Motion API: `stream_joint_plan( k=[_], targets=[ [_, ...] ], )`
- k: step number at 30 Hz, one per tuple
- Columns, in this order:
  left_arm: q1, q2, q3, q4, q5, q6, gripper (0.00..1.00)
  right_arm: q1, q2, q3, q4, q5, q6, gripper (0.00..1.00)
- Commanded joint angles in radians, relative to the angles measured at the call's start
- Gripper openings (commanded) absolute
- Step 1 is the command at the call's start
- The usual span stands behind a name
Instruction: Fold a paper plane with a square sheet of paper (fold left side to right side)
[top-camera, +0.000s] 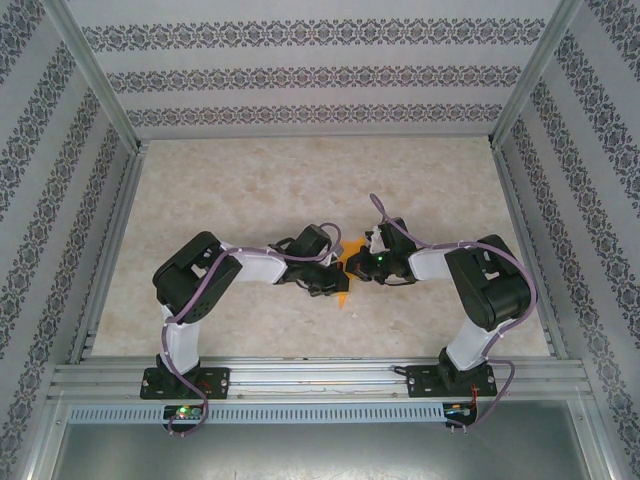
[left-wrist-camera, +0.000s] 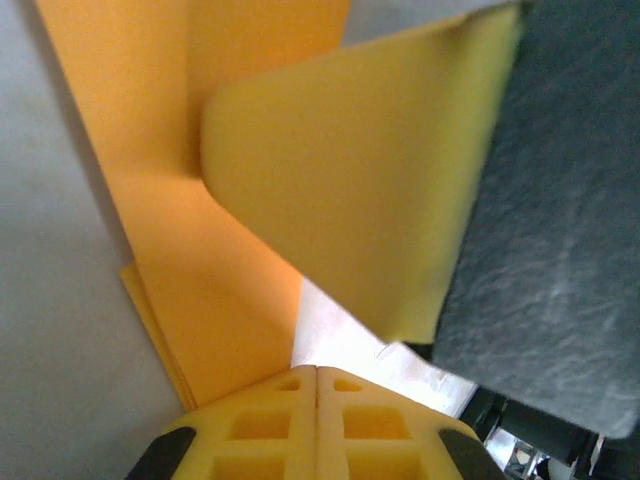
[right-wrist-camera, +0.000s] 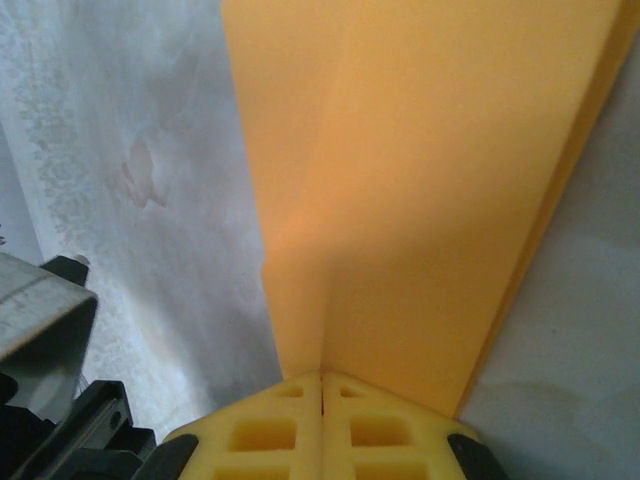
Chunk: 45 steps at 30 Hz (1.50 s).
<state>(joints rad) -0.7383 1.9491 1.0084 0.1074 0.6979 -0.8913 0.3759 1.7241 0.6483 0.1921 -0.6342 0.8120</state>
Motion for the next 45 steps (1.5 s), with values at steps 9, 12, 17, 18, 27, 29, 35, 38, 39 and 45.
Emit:
stream_joint_plan(
  k=[9, 12, 17, 18, 27, 29, 35, 38, 39, 45],
  targets=[
    [0.015, 0.045, 0.025, -0.078, -0.031, 0.074, 0.00, 0.009, 0.080, -0.039, -0.165, 0.158, -0.030, 0.00],
    [0.011, 0.042, -0.002, -0.073, -0.026, 0.071, 0.00, 0.009, 0.079, -0.038, -0.168, 0.160, -0.032, 0.00],
    [-0.011, 0.026, -0.042, -0.083, -0.023, 0.073, 0.00, 0.009, 0.084, -0.036, -0.172, 0.163, -0.034, 0.00],
    [-0.017, 0.023, -0.050, -0.085, -0.023, 0.074, 0.00, 0.009, 0.086, -0.035, -0.173, 0.163, -0.034, 0.00],
    [-0.068, -0.031, -0.123, -0.102, -0.047, 0.059, 0.00, 0.009, 0.096, -0.027, -0.178, 0.165, -0.034, 0.00],
    [-0.076, -0.041, -0.129, -0.110, -0.044, 0.057, 0.00, 0.008, 0.097, -0.026, -0.180, 0.165, -0.035, 0.00],
    [-0.099, -0.067, -0.143, -0.138, -0.044, 0.055, 0.00, 0.009, 0.099, -0.022, -0.182, 0.164, -0.035, 0.00],
    [-0.115, -0.072, -0.168, -0.120, -0.042, 0.033, 0.00, 0.009, 0.101, -0.018, -0.183, 0.164, -0.035, 0.00],
    [-0.120, -0.074, -0.176, -0.112, -0.041, 0.025, 0.00, 0.009, 0.101, -0.017, -0.184, 0.162, -0.034, 0.00],
    [-0.124, -0.102, -0.198, -0.122, -0.051, 0.014, 0.00, 0.009, 0.104, -0.007, -0.187, 0.160, -0.036, 0.00]
  ],
)
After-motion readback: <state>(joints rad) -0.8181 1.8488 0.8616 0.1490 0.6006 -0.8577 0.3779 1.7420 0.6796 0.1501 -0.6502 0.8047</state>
